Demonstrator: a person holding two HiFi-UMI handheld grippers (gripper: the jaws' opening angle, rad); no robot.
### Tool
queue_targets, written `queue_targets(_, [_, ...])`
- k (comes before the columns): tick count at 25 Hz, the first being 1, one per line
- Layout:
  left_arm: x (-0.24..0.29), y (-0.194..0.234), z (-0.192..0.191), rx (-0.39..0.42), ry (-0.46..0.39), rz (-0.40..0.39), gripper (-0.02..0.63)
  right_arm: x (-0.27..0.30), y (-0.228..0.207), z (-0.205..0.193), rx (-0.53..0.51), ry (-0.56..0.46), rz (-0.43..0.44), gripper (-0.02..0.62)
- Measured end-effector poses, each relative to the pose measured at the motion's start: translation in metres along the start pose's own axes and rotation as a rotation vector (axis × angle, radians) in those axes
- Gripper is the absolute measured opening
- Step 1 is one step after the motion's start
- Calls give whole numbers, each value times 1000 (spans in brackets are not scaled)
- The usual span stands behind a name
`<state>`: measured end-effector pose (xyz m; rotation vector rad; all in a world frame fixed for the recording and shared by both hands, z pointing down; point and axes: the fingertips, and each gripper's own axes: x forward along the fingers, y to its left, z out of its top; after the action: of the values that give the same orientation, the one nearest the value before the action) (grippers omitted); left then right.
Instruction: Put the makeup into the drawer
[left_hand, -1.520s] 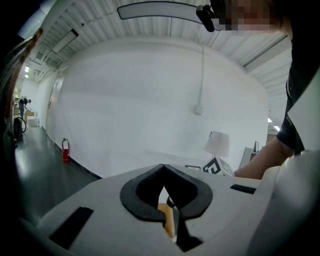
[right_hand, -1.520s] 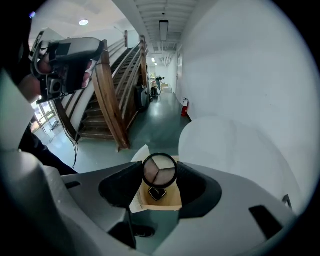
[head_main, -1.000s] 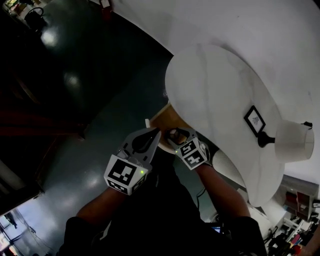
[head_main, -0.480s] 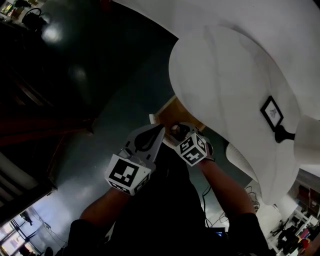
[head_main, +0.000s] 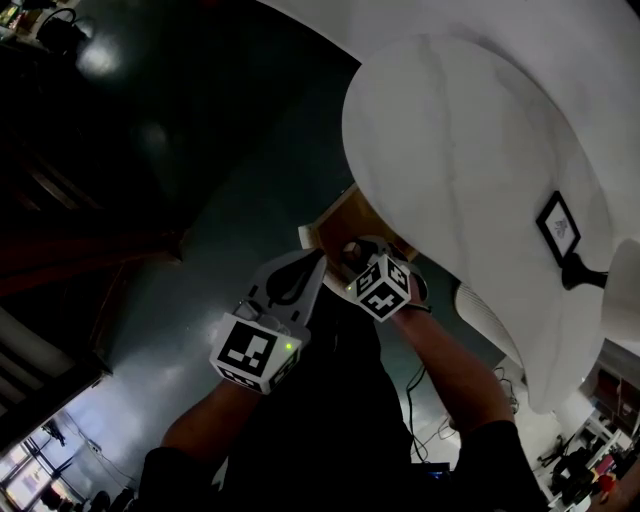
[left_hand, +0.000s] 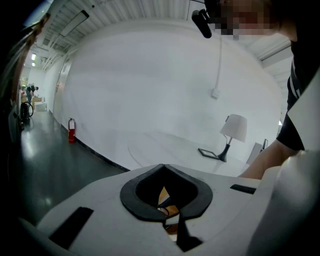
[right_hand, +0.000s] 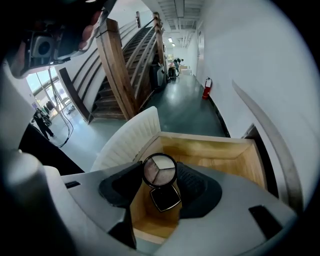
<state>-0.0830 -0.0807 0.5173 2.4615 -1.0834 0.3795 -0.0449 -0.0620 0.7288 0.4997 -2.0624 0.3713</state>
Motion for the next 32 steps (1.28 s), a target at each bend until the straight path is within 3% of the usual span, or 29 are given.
queue_targets(11, [0,20,-11,-25,-9,46,11,51,-12,3,-77,39,20,216])
queue_targets(32, [-9,27,-36,-39,18,85,11,102,-19,-19,-72,118,41,216])
